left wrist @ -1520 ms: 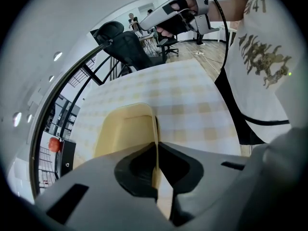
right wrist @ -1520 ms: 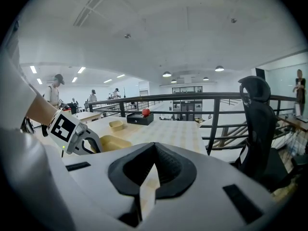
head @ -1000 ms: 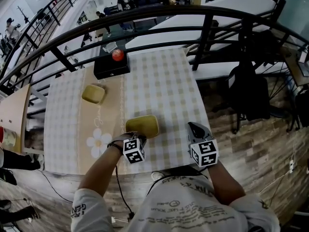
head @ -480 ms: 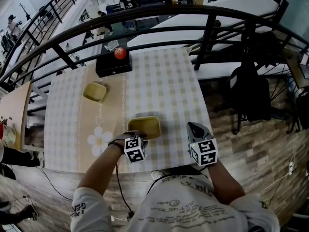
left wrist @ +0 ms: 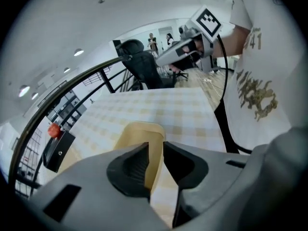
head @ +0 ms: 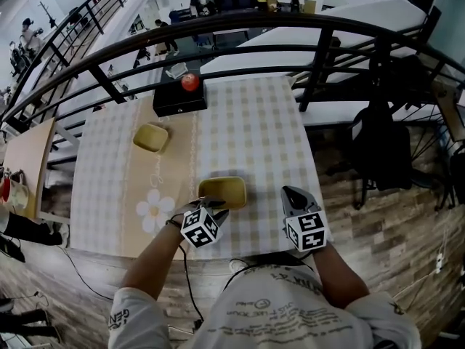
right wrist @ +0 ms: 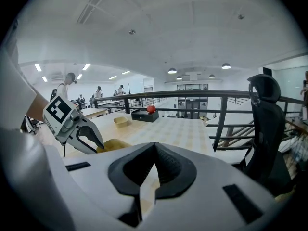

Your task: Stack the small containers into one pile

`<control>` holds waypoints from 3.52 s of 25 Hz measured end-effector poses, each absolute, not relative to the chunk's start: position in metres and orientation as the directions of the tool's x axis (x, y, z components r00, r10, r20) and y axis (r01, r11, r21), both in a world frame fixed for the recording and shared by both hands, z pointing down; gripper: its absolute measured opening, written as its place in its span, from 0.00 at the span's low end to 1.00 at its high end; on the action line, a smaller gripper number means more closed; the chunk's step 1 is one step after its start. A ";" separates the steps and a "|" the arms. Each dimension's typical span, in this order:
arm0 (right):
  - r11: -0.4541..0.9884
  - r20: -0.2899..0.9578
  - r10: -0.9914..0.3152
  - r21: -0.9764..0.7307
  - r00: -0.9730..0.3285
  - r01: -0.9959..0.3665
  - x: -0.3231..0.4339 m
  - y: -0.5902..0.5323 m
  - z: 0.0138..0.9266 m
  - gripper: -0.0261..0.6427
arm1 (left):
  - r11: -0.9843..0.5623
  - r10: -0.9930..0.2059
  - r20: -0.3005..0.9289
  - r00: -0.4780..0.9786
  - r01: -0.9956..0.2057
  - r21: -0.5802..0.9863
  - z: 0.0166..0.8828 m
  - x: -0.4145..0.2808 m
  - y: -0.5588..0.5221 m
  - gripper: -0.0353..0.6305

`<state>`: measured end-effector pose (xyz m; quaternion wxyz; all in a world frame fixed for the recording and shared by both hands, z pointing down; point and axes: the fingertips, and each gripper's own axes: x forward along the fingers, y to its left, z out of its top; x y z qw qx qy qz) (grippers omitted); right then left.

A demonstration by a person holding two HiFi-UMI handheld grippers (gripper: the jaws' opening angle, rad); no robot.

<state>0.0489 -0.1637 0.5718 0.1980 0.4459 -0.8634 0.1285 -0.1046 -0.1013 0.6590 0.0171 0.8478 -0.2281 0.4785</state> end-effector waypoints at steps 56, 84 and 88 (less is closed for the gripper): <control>0.817 0.231 -0.532 -0.111 -0.814 -0.566 -0.074 -0.193 0.490 0.04 | 0.057 -0.935 0.348 -0.071 -0.997 -0.050 0.493 -0.232 -0.117 0.06; 0.514 0.439 -0.746 -0.099 -0.501 -0.852 -0.087 -0.202 0.529 0.04 | -0.822 -0.545 0.838 0.036 -0.222 -0.525 0.630 -0.387 -0.257 0.15; 0.475 0.462 -0.759 -0.089 -0.459 -0.876 -0.083 -0.210 0.530 0.04 | -0.853 -0.512 0.858 0.033 -0.133 -0.504 0.649 -0.399 -0.279 0.16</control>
